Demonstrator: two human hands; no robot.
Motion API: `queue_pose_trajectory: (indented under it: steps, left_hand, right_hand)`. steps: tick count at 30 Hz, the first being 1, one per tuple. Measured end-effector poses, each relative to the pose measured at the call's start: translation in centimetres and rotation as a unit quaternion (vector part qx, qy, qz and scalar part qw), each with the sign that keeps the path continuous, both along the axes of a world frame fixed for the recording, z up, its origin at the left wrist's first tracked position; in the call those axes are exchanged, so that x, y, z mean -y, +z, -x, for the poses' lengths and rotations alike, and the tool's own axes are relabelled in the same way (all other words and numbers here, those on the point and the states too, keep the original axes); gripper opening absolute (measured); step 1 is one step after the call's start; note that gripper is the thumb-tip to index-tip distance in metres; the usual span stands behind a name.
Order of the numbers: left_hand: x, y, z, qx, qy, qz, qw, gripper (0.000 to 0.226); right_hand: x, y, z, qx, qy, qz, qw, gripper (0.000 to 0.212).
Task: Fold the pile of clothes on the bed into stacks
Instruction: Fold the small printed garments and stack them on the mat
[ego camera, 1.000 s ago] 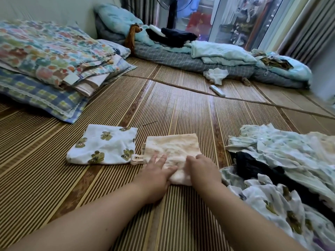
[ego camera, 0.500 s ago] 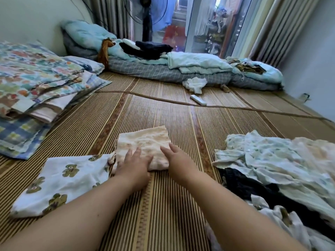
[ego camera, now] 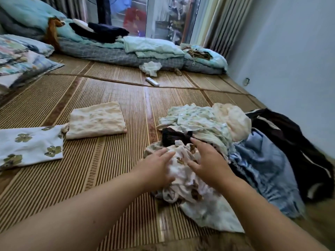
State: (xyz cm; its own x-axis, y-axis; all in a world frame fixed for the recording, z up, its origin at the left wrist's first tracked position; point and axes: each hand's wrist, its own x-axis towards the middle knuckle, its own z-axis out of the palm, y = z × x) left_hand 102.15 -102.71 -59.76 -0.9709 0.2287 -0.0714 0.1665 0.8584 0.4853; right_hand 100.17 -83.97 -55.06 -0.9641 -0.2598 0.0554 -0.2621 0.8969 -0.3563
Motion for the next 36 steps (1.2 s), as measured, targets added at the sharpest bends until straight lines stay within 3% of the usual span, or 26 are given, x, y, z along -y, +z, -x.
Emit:
queue_pose_trajectory:
  steps: [3, 5, 7, 10, 11, 14, 18, 21, 22, 25, 30, 36]
  left_hand:
    - [-2.8, -0.1, 0.7, 0.095, 0.109, -0.148, 0.978, 0.091]
    - [-3.7, 0.4, 1.2, 0.126, 0.17, -0.186, 0.96, 0.062]
    - [-3.9, 1.2, 1.3, 0.11, 0.154, -0.174, 0.966, 0.024]
    - [-4.0, 4.4, 0.8, 0.078, 0.09, -0.248, 0.961, 0.009]
    - [-3.8, 5.7, 0.5, 0.075, 0.071, -0.286, 0.953, 0.011]
    - [-2.8, 10.1, -0.7, 0.068, 0.032, -0.38, 0.922, 0.021]
    - [0.4, 14.8, -1.6, -0.025, 0.057, -0.33, 0.942, 0.031]
    - [3.9, 17.4, -2.4, -0.1, 0.087, -0.232, 0.964, 0.068]
    - [5.0, 18.2, -2.8, -0.11, 0.094, -0.208, 0.967, 0.076]
    - [7.9, 20.3, -4.4, -0.132, 0.084, -0.134, 0.979, 0.075]
    - [11.3, 22.8, -7.0, -0.155, 0.056, -0.012, 0.986, 0.015]
    - [17.7, 24.7, -9.4, -0.264, 0.177, -0.141, 0.938, 0.016]
  right_hand:
    - [-3.4, -1.5, -1.1, 0.048, -0.016, 0.001, 0.999, 0.078]
    - [-4.8, -2.6, -1.5, 0.081, -0.021, 0.014, 0.996, 0.078]
    - [-5.3, -3.5, -1.8, 0.11, -0.026, 0.008, 0.994, 0.08]
    - [-4.8, -3.7, -1.6, 0.111, -0.035, 0.019, 0.993, 0.08]
    - [-4.4, -3.5, -1.4, 0.107, -0.043, 0.035, 0.993, 0.071]
    - [-3.4, -2.3, -0.9, 0.064, -0.062, 0.149, 0.985, 0.016]
    - [-2.8, 2.7, -0.8, 0.001, -0.08, 0.349, 0.934, 0.014]
    - [-2.1, 8.5, -0.9, 0.014, -0.056, 0.484, 0.873, 0.022]
    - [-1.8, 10.4, -1.1, 0.013, -0.034, 0.491, 0.87, 0.024]
    - [-0.2, 14.8, -2.1, -0.036, -0.004, 0.394, 0.918, 0.029]
    - [3.1, 18.7, -4.1, -0.047, 0.055, 0.335, 0.939, 0.028]
    - [5.0, 20.0, -5.0, 0.011, 0.114, 0.132, 0.985, 0.024]
